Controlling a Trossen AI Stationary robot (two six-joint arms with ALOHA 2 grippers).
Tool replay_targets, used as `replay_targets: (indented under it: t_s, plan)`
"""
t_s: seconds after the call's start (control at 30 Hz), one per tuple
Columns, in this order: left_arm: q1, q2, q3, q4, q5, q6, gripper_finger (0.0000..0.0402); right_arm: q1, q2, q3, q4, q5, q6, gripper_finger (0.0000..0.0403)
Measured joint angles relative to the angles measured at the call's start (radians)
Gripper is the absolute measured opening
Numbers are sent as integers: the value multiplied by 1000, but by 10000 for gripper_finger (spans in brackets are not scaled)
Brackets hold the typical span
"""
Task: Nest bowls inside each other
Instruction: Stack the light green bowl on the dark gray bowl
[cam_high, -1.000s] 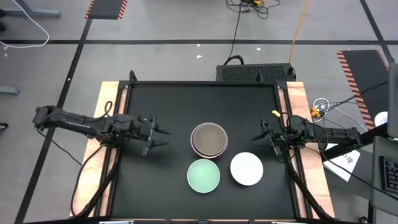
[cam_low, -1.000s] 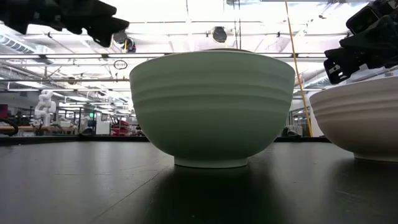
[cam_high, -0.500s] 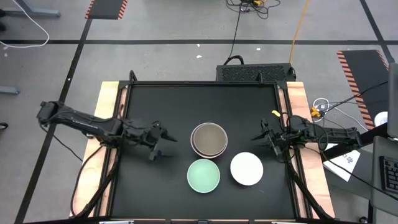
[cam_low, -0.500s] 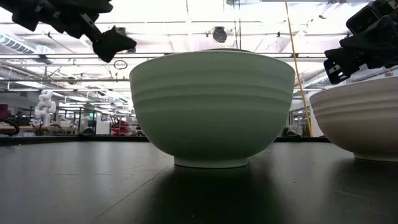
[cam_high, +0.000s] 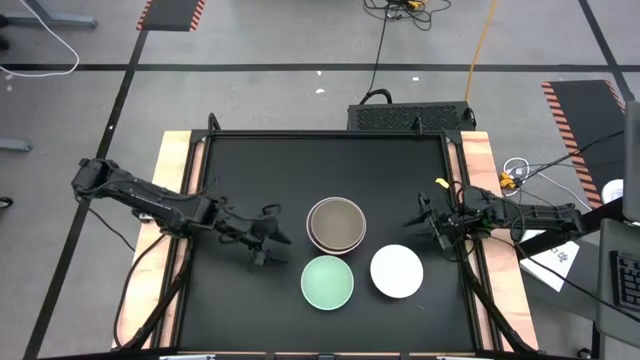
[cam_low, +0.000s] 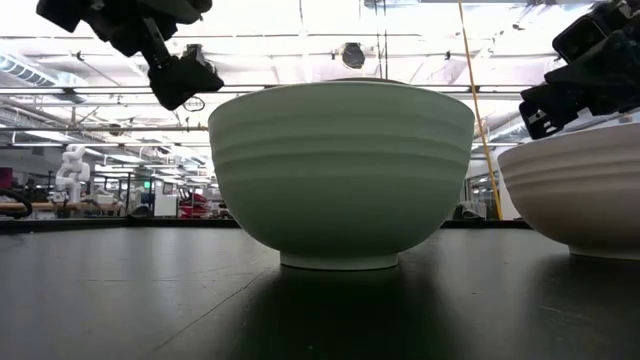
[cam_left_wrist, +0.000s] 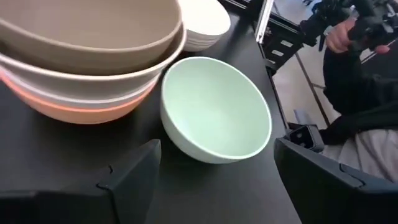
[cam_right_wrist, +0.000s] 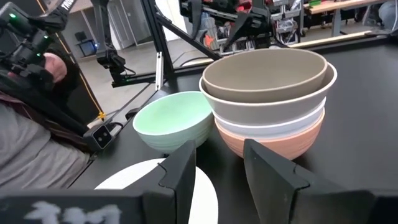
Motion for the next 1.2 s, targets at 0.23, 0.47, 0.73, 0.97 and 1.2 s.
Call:
replay_targets:
  t_s: [0.23, 0.47, 0.73, 0.97, 1.2]
  plan:
    - [-3, 69, 86, -131, -79, -131, 317, 0, 31, 0, 0, 0, 0, 125]
    - [22, 174, 188, -267, -84, -191, 317, 0, 35, 0, 0, 0, -3, 125]
    - [9, 341, 343, -423, -52, -209, 317, 0, 35, 0, 0, 0, -9, 125]
    - [-23, 455, 486, -501, -45, -188, 317, 0, 43, 0, 1, 0, -30, 125]
    - [-28, 539, 567, -513, -45, -181, 317, -1, 45, 0, 1, 1, -31, 125]
